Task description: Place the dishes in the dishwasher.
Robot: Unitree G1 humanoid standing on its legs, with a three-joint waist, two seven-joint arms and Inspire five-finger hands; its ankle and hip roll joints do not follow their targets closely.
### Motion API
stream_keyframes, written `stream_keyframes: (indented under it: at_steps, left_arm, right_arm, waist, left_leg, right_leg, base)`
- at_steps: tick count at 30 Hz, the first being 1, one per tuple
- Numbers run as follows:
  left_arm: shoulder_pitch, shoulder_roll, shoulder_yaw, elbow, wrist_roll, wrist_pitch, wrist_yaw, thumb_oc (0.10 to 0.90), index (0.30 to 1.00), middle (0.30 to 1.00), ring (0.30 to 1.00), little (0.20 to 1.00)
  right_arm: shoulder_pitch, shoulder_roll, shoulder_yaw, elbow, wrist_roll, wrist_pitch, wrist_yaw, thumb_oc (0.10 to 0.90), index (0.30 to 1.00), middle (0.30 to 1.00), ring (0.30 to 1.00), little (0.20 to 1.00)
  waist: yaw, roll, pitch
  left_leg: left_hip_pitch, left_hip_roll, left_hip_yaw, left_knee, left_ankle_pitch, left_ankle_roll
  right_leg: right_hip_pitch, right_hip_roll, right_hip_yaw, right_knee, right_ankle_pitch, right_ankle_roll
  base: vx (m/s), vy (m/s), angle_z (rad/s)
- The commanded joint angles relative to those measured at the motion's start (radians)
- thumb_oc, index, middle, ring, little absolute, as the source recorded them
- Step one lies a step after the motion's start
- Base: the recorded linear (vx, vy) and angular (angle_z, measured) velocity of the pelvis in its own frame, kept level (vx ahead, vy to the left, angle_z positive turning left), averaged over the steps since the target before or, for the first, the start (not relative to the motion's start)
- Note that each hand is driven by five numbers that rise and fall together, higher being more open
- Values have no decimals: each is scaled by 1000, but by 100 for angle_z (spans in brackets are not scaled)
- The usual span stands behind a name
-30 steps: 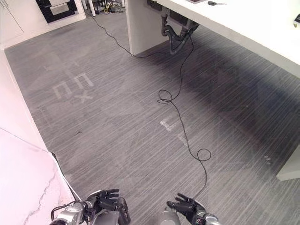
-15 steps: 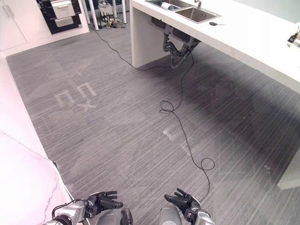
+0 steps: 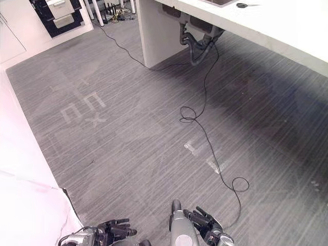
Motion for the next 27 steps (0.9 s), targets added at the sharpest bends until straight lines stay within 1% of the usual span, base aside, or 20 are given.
stream_keyframes:
  at_steps: [1,2,3,5,6,7,8,9,10,11,12,13,15,16,19,21,23,24,25,27]
  left_arm:
    - [44,-12,-19,31,-83,34,25,800,900,900,900,900]
    - [47,-15,-2,29,-100,25,35,800,900,900,900,900]
    - [46,-15,12,24,-107,26,42,800,900,900,900,900]
    - [43,-15,25,21,-105,30,47,800,900,900,900,900]
    - [41,-15,28,21,-99,33,44,800,900,900,900,900]
    - [40,-12,28,22,-105,40,40,800,900,900,900,900]
    - [39,-13,31,22,-107,46,38,800,900,900,900,900]
    - [38,-14,31,23,-113,52,39,800,900,900,900,900]
    - [38,-15,33,24,-116,53,43,800,900,900,900,900]
    - [42,-17,35,28,-115,52,47,800,900,900,900,900]
    - [43,-18,36,28,-113,52,48,800,900,900,900,900]
    - [49,-20,42,42,-102,53,50,800,900,900,900,900]
    - [50,-18,46,53,-98,49,48,800,900,900,900,900]
    - [47,-14,53,59,-97,47,45,800,900,900,900,900]
    - [43,-10,65,69,-34,25,48,800,900,900,900,900]
    - [33,1,48,67,16,14,51,800,900,900,900,900]
    - [15,12,27,56,57,27,46,800,900,900,900,900]
    - [4,18,7,53,78,34,36,800,900,900,900,900]
    - [-2,22,-7,53,91,35,29,800,900,900,900,900]
    - [-13,24,-37,58,119,39,5,800,900,900,900,900]
  right_arm:
    - [-2,-42,23,27,-39,-33,14,800,900,900,900,900]
    - [-1,-50,28,24,-46,-39,12,800,900,900,900,900]
    - [1,-56,30,20,-39,-39,4,800,900,900,900,900]
    - [1,-63,28,16,-26,-36,-3,800,900,900,900,900]
    - [0,-67,26,15,-19,-33,-2,800,900,900,900,900]
    - [-5,-67,25,13,-26,-28,-6,800,900,900,900,900]
    - [-6,-66,24,17,-25,-27,-9,800,900,900,900,900]
    - [-4,-67,23,20,-16,-22,-11,800,900,900,900,900]
    - [-5,-68,26,25,-14,-20,-11,800,900,900,900,900]
    - [-5,-69,32,34,-14,-23,-11,800,900,900,900,900]
    - [-5,-69,33,35,-15,-23,-12,800,900,900,900,900]
    - [-6,-75,46,62,-12,-33,3,800,900,900,900,900]
    - [-1,-80,45,66,-16,-33,15,800,900,900,900,900]
    - [0,-77,42,64,-23,-32,13,800,900,900,900,900]
    - [0,-69,34,73,-21,-18,-6,800,900,900,900,900]
    - [7,-59,18,85,0,-7,-8,800,900,900,900,900]
    - [15,-51,3,87,-11,-5,-7,800,900,900,900,900]
    - [18,-48,2,86,-22,-9,-10,800,900,900,900,900]
    - [20,-45,-1,85,-31,-14,-13,800,900,900,900,900]
    - [18,-36,-1,80,-37,-10,-12,800,900,900,900,900]
  waist:
    - [15,-27,-23]
    - [23,-35,-20]
    - [32,-45,-15]
    - [44,-53,-5]
    - [52,-55,4]
    - [66,-60,23]
    - [67,-59,29]
    - [72,-61,34]
    - [83,-60,35]
    - [95,-45,37]
    - [97,-43,38]
    - [116,-17,35]
    - [110,-24,30]
    - [107,-20,30]
    - [112,-22,16]
    - [113,-25,-3]
    - [101,-19,-20]
    - [94,-18,-26]
    - [89,-32,-32]
    - [84,-35,-36]
  left_leg:
    - [12,-49,-40,168,209,16]
    - [-56,-40,-45,304,257,6]
    - [-131,-21,-36,401,278,8]
    - [-220,-5,-21,452,270,26]
    - [-264,0,-5,433,262,40]
    - [-289,-1,66,227,251,65]
    - [-284,3,85,147,241,57]
    - [-287,-8,91,54,259,54]
    - [-307,-16,86,-33,310,56]
    - [-359,-2,42,-52,304,43]
    - [-369,1,33,-52,302,41]
    - [-475,73,-37,-52,295,12]
    - [-480,106,-14,-52,273,1]
    - [-478,128,12,-52,284,9]
    - [-455,106,11,-52,289,15]
    - [-439,74,25,-52,264,38]
    - [-411,41,41,-52,226,73]
    - [-398,18,48,-52,204,93]
    - [-377,-19,52,-52,170,107]
    - [-341,-57,71,-52,127,146]
  right_leg:
    - [6,-33,31,-66,-61,76]
    - [37,-26,29,-66,-81,54]
    - [67,-23,22,-66,-100,36]
    - [105,-17,13,-66,-122,25]
    - [129,-12,12,-66,-137,23]
    - [168,-6,11,-66,-163,32]
    - [188,0,9,-66,-189,38]
    - [201,4,10,-66,-204,41]
    - [194,10,16,-66,-195,38]
    - [204,32,30,-66,-207,40]
    - [206,35,32,-66,-209,41]
    - [231,69,44,-66,-233,42]
    - [264,55,43,-66,-264,52]
    - [271,56,40,-66,-265,54]
    - [315,59,57,-66,-296,58]
    - [356,67,66,-66,-313,62]
    - [381,71,60,-34,-278,76]
    - [352,61,61,64,-252,88]
    - [334,34,65,162,-234,112]
    - [232,-6,33,376,-125,173]
  base:
    - [299,-238,-15]
    - [281,-249,-12]
    - [249,-235,-8]
    - [183,-145,4]
    - [348,-58,5]
    - [460,6,1]
    - [535,74,-4]
    - [353,100,6]
    - [317,129,11]
    - [210,107,15]
    - [503,217,-5]
    - [530,229,-21]
    - [546,246,-43]
    - [529,325,-42]
    - [409,276,-32]
    - [450,315,-19]
    - [351,311,17]
    - [348,321,23]
    - [361,357,21]
    - [271,314,15]
